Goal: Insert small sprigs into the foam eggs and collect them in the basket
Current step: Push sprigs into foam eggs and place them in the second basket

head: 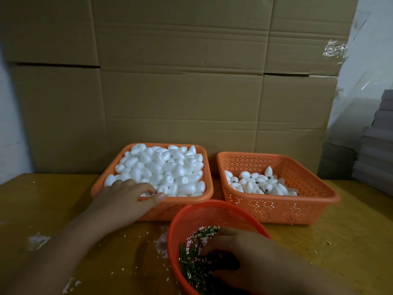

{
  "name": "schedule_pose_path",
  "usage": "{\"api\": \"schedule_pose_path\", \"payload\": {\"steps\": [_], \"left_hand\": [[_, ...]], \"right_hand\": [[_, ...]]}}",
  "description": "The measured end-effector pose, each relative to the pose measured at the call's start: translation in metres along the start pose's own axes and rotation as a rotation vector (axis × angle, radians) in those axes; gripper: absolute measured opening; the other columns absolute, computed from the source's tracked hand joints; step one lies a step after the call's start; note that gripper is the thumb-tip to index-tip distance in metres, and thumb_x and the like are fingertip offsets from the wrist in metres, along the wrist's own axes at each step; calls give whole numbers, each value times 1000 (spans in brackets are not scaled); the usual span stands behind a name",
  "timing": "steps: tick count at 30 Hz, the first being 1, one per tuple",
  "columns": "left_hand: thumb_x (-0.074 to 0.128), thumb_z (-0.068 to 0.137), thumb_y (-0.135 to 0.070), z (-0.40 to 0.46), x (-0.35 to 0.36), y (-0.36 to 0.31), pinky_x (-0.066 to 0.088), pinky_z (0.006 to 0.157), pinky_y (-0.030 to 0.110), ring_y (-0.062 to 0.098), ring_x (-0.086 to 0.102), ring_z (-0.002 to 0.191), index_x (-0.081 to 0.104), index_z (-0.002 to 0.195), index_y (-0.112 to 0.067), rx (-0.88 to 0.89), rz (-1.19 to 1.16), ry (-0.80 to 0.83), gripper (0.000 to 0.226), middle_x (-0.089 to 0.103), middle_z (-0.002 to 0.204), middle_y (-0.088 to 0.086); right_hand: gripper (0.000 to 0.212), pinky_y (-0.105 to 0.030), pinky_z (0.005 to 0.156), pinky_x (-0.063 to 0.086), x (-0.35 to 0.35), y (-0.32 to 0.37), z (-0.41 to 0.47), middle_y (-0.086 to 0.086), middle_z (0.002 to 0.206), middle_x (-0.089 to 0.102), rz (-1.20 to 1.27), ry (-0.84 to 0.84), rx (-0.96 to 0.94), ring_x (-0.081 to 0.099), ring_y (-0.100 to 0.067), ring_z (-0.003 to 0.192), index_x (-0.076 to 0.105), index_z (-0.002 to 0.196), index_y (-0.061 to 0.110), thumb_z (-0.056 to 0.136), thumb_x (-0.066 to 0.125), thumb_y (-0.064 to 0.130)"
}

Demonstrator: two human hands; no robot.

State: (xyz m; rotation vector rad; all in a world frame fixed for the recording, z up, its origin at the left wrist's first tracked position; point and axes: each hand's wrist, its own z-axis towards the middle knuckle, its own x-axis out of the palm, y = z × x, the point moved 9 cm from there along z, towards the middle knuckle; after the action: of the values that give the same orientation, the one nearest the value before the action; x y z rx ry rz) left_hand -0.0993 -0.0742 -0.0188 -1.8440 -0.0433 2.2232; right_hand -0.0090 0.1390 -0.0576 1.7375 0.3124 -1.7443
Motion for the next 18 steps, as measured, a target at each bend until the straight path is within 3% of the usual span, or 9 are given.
{"api": "schedule_pose_path", "payload": {"steps": [5, 9, 12, 16, 18], "left_hand": [[40, 75, -82, 2, -4, 9, 35, 81, 29, 4, 40, 101, 60, 88, -47, -56, -124, -16, 42, 50, 97, -25], [64, 85, -52, 3, -13, 9, 38, 75, 20, 1, 52, 90, 61, 87, -47, -24, -344, -1, 7, 60, 99, -20], [68, 90, -21, 2, -19, 9, 43, 91, 26, 5, 57, 103, 68, 99, -36, 9, -543, 16, 17, 64, 109, -21], [66, 90, -5, -2, -27, 4, 44, 84, 18, 4, 61, 104, 70, 106, -25, 47, -657, -14, 26, 66, 111, -14], [68, 87, -1, -3, -31, 2, 45, 83, 17, 11, 63, 104, 70, 104, -20, 31, -713, -70, 26, 68, 111, -5]], "right_hand": [[47, -9, 91, 38, 0, 0, 0, 35, 127, 42, 9, -4, -1, 50, 10, 112, 42, 125, 55, 82, 60, 54], [46, -10, 92, 40, -2, 1, -1, 32, 125, 45, 11, -1, -2, 50, 8, 113, 43, 126, 54, 83, 61, 52], [45, -8, 93, 40, -4, 3, -1, 30, 126, 46, 15, -4, -4, 50, 9, 113, 45, 126, 52, 84, 62, 51], [44, 1, 87, 33, -4, 3, -1, 32, 127, 44, 24, -7, -6, 47, 11, 114, 46, 126, 51, 85, 62, 50], [44, -4, 91, 37, -4, 3, -1, 32, 126, 44, 30, 0, -3, 48, 10, 114, 46, 125, 52, 85, 62, 50]]}}
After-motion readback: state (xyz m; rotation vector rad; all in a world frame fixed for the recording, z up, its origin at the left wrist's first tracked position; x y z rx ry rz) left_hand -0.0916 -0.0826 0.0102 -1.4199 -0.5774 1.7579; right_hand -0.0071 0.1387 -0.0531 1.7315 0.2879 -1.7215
